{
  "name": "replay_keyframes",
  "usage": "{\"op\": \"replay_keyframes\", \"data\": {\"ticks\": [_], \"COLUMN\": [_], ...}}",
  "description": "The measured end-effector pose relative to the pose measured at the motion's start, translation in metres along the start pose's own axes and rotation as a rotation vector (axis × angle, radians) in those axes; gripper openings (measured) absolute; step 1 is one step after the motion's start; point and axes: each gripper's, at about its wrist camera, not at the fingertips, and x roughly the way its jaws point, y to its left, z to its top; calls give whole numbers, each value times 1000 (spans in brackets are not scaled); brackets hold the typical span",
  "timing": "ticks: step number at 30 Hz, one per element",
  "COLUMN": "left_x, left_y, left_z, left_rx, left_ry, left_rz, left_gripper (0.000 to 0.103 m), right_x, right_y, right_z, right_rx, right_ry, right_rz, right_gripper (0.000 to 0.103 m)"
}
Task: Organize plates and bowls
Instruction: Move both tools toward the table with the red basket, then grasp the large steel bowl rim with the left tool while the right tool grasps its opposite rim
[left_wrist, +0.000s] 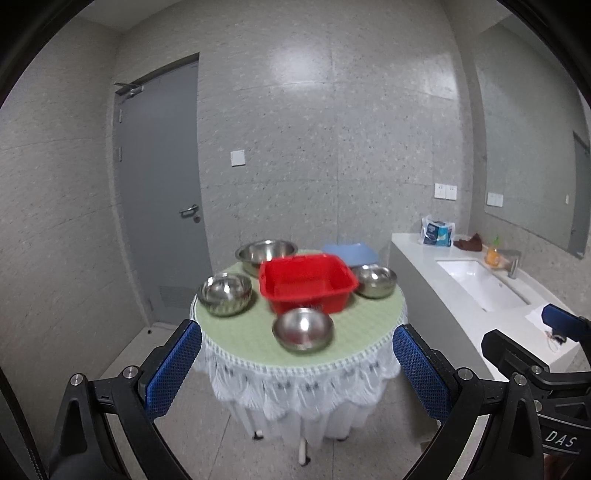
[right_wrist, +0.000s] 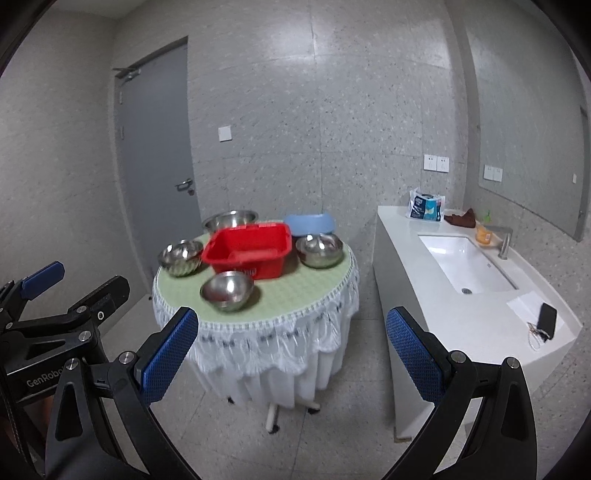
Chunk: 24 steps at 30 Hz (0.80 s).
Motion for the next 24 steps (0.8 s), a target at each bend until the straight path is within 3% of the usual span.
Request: {"op": "replay_keyframes", "data": {"ticks": [12, 17, 24], "left_x": [140, 190, 280], "left_y": [62, 59, 41], "left_z": [42, 55, 99], "left_rx": [-40, -55, -98], "left_ry": [27, 65, 69], "left_rz": [-1, 35, 104], "left_gripper": [102, 102, 102], "right_x": [108, 161, 247], "right_y": [39, 38, 20], "right_z": [48, 59, 96], "right_rx": [-31, -39, -76], "right_ry": [28, 65, 73], "right_rz": [13, 52, 160], "right_gripper": [103, 103, 103]}}
